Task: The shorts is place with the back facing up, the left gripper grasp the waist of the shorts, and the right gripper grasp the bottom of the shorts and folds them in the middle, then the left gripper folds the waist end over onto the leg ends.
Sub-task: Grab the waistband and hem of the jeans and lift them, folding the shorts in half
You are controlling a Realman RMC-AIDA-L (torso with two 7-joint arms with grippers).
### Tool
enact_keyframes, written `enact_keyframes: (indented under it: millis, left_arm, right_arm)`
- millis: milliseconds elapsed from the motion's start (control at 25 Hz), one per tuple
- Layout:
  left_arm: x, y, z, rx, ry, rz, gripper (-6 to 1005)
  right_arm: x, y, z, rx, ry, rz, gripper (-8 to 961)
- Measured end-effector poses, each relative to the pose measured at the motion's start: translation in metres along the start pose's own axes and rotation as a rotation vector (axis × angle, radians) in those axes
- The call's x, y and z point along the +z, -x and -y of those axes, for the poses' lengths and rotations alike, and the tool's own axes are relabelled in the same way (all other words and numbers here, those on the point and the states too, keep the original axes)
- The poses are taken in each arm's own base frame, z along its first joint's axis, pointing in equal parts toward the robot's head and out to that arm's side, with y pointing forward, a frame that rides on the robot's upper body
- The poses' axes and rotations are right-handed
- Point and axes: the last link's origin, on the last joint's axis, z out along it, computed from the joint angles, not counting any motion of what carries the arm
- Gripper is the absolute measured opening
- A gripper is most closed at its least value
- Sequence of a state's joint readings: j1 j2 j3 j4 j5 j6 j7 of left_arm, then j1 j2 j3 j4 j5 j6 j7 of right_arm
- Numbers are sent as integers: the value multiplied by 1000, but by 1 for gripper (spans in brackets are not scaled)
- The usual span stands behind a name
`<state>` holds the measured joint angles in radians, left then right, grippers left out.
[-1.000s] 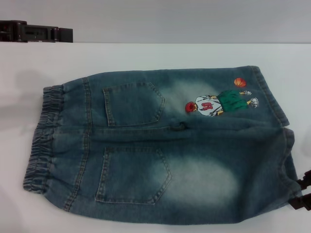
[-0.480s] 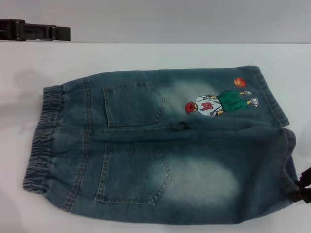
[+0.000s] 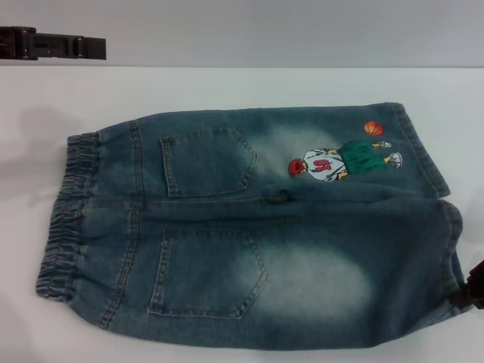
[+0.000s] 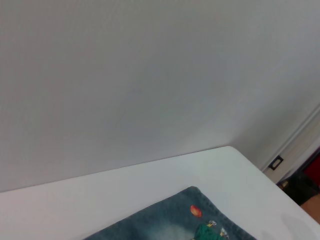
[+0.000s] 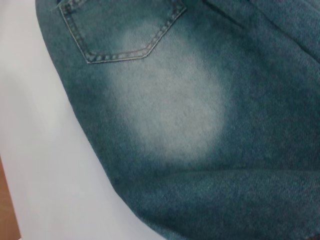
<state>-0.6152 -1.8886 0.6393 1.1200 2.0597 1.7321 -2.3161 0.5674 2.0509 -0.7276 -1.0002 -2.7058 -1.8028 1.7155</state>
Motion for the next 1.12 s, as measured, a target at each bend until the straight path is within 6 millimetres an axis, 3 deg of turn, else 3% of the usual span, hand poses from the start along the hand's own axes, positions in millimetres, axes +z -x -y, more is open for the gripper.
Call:
enact_keyframes:
  millis: [360,680,920,1120]
  left_arm:
    - [-10,24,11,0,-75,158,731]
    - [-12,68,29,-117,-203,423,727]
    - [-14,87,33,-163,-267,571,724]
    - [-18,90,32,-207,-305,635,722]
  right_arm:
    - [0,-2,9,23,-62,20,6]
    - [0,3,15,29,-101,74,7]
    - [5,12,17,14,-115,88,7]
    - [12,17,22,12,-123,95,7]
